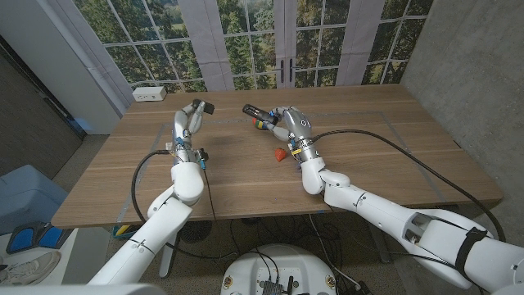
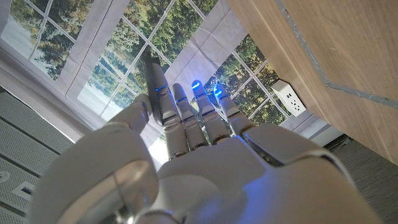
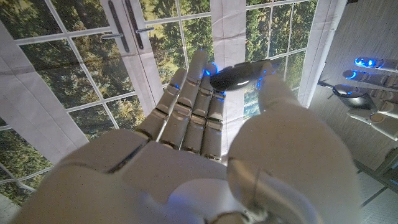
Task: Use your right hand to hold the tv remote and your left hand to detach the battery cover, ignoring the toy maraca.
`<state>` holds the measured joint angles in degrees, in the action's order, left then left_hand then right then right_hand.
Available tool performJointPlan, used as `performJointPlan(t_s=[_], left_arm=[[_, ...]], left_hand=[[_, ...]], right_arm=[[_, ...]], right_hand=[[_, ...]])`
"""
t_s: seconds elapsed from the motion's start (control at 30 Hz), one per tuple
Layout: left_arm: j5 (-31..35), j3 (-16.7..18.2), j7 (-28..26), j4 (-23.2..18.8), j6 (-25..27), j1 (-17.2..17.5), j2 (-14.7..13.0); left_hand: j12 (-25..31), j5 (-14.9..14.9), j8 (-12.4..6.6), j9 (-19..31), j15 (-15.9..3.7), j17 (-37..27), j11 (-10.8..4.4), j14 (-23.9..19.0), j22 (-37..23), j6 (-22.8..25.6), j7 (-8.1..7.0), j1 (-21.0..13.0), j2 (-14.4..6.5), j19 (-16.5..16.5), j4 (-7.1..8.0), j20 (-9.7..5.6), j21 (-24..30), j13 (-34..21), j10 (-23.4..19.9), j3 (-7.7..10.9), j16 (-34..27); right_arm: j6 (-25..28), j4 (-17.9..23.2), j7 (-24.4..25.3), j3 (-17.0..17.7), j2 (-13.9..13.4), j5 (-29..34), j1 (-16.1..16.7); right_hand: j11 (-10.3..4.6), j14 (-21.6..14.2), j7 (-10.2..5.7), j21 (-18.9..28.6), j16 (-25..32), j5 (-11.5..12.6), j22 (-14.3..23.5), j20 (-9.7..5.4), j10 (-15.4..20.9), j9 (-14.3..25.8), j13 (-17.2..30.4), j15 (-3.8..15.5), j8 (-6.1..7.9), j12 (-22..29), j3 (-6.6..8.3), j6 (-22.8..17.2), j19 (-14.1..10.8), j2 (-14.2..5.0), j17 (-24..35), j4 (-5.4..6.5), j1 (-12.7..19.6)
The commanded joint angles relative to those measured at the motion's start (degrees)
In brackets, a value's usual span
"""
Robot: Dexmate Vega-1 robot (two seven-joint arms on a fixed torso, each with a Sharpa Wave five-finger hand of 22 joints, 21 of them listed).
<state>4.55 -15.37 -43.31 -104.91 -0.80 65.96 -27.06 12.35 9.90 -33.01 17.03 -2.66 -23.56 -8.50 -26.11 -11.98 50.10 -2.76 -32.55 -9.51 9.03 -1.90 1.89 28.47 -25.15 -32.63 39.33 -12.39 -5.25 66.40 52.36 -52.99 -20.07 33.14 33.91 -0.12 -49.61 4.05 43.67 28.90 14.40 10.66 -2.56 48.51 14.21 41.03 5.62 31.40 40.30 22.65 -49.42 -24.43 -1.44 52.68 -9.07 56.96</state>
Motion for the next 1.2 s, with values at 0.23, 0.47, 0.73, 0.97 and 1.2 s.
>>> performJointPlan(t_s=[0.23, 0.47, 0.73, 0.97, 1.2], left_arm=[[3.50, -2.63, -0.85, -8.12, 18.63, 0.21, -2.39], [4.24, -4.07, 2.74, -12.94, 29.09, -0.42, -5.39], [5.37, -6.18, 5.07, -16.46, 38.48, -1.64, -8.11], [5.07, -7.23, 6.72, -18.43, 43.67, -2.49, -9.78], [5.31, -9.04, 8.13, -19.53, 47.60, -3.91, -11.67]], left_hand=[[-0.89, -0.23, -0.26, 0.88, -6.87, 1.23, -0.09, 3.85, 0.30, 2.04, -0.68, 0.66, -0.28, -2.21, -1.91, 0.98, -0.86, 1.08, 2.05, -0.66, 1.55], [-3.26, -0.24, 0.28, 1.68, -3.54, 3.94, 1.95, 11.65, 0.89, 2.45, -1.34, 1.28, -0.90, -6.06, -3.97, 2.73, -2.72, 4.53, 16.98, -2.27, 2.37], [-2.25, -0.18, 1.25, 1.17, -1.16, 5.97, 1.71, 16.58, 1.12, 2.55, -2.38, 2.10, -0.99, -10.04, -4.36, 4.12, -4.72, 7.32, 21.16, -3.50, 2.45], [-1.65, -0.14, 1.57, 0.77, -0.23, 7.12, 1.31, 18.49, 1.24, 3.10, -2.37, 2.09, -1.00, -11.80, -4.81, 5.21, -5.72, 8.63, 20.55, -3.88, 2.42], [-1.27, -0.13, 1.91, 0.46, -0.11, 8.03, 0.88, 18.61, 1.32, 3.33, -2.44, 2.18, -1.02, -12.23, -5.03, 5.64, -6.18, 9.64, 19.94, -4.20, 1.92]], right_arm=[[6.60, 7.85, -5.64, 4.94, -1.67, -5.23, 4.16], [8.66, 9.04, -6.48, 6.73, -1.46, -7.62, 5.41], [11.81, 9.41, -6.53, 7.88, -1.01, -9.04, 6.13], [14.15, 10.02, -6.33, 8.49, -1.06, -9.93, 6.62], [16.73, 9.94, -5.49, 9.01, -0.71, -10.62, 6.70]], right_hand=[[-11.23, 1.17, -8.63, 0.43, -0.67, 0.27, 0.13, -1.40, 12.22, 0.34, 0.10, 7.23, 0.62, -0.32, 0.55, -8.72, 0.63, -4.00, 0.43, 0.16, 4.31], [-11.16, 1.29, -8.58, 0.51, -0.95, 0.26, 0.11, -1.24, 12.17, 0.36, 0.25, 7.24, 0.66, -0.37, 0.54, -8.67, 0.88, -4.05, 0.68, 0.15, 4.34], [-11.12, 1.31, -8.47, 0.62, -1.17, 0.24, 0.10, -1.07, 12.16, 0.49, 0.21, 7.20, 0.74, -0.53, 0.49, -8.52, 1.04, -4.09, 0.96, 0.16, 4.31], [-11.09, 1.40, -8.39, 0.72, -1.40, 0.20, 0.09, -0.97, 12.10, 0.44, 0.27, 7.16, 0.76, -0.61, 0.46, -8.53, 1.17, -4.14, 1.19, 0.19, 4.28], [-11.03, 1.36, -8.37, 0.80, -1.50, 0.16, 0.08, -0.85, 12.13, 0.40, 0.28, 7.16, 0.75, -0.68, 0.40, -8.51, 1.29, -4.15, 1.43, 0.18, 4.27]])
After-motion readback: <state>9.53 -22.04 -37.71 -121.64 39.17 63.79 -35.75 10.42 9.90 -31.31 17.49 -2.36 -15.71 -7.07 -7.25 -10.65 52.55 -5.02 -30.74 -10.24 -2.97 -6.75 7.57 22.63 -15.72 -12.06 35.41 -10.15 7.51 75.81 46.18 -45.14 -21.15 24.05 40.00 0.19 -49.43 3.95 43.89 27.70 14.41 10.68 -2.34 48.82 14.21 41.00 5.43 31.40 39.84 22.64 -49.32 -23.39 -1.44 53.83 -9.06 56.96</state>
